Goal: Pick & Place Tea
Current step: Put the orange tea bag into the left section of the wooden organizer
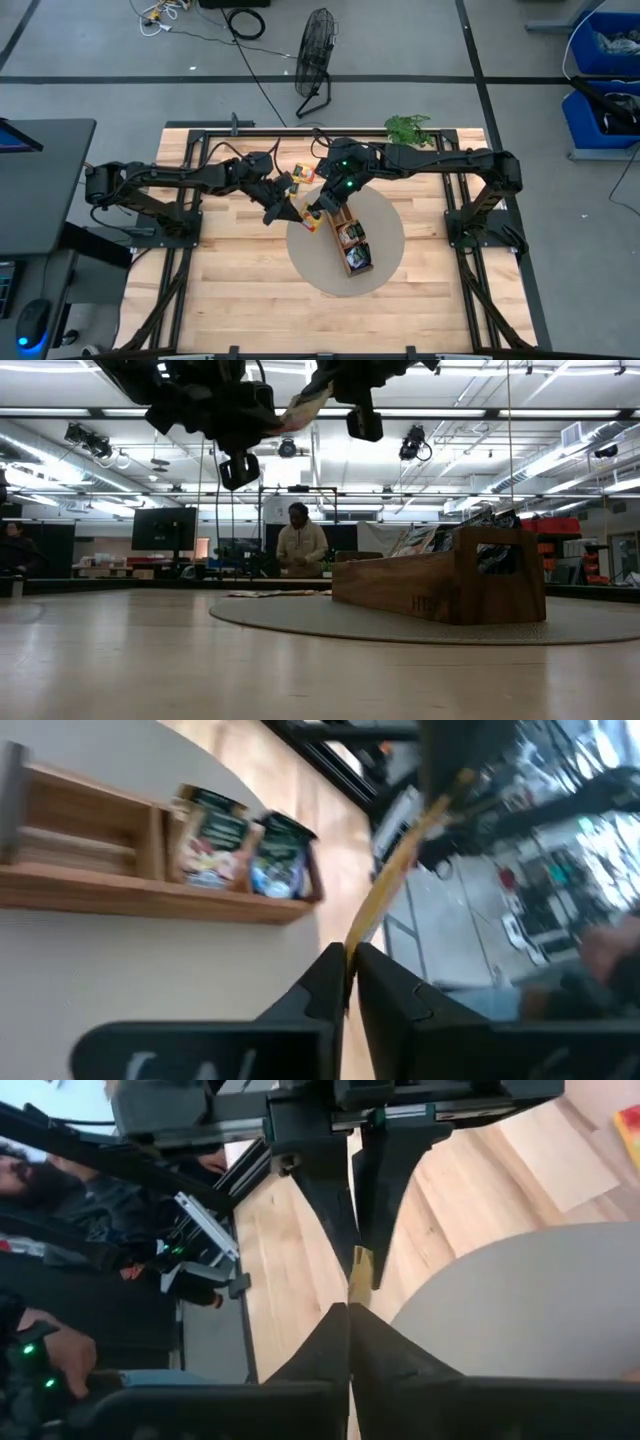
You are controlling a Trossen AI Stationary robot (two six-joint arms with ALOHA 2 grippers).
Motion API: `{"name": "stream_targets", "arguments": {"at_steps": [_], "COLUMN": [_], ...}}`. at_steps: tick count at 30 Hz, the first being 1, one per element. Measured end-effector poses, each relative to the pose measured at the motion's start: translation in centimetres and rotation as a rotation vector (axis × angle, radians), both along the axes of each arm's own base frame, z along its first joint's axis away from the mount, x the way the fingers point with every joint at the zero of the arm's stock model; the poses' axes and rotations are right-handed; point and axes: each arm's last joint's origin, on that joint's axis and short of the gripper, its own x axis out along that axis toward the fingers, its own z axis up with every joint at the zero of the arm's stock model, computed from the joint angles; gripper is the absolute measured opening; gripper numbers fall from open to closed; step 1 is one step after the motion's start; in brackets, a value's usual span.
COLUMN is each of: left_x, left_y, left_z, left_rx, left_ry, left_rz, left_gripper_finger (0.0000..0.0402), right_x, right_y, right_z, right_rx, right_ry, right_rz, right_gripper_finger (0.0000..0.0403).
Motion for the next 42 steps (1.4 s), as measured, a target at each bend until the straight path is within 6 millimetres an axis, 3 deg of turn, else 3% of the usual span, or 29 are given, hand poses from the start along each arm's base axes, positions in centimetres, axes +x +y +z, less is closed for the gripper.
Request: {"name": "stream_targets", "arguments": {"at_steps": [6,12,17,26,34,42], "left_x": [0.1,-0.1,-1.1,-4.4,-7.8,-8.8], "left_y": [0.4,1.6,3.5,3.0,0.9,0.4], "left_z": [0.1,0.1,1.0,5.2,7.9,8.6], "left_rx": [0.053,0.068,0.129,0.363,0.488,0.502], "left_ry": [-0.022,-0.027,-0.033,-0.144,-0.202,-0.222], "left_rz": [0.057,0.106,0.302,0.556,0.64,0.655], "left_gripper_finger": [0.0074,0.0146,0.0182,0.0163,0.0145,0.0144], "right_x": [-1.4,-3.5,-5.4,-6.3,-6.5,-6.3], "right_y": [-0.1,-0.7,-1.6,-2.0,-2.0,-1.9], "right_z": [0.7,1.9,2.4,2.5,-1.6,-3.7], "right_rx": [-0.046,-0.119,-0.19,-0.296,-0.194,-0.104], "right_ry": [0.055,0.119,0.202,0.252,0.352,0.354], "right_rz": [-0.057,-0.156,-0.281,-0.427,-0.514,-0.572], "right_gripper_finger": [0.0002,0.0001,0.0001,0.0,0.0,0.0]}}
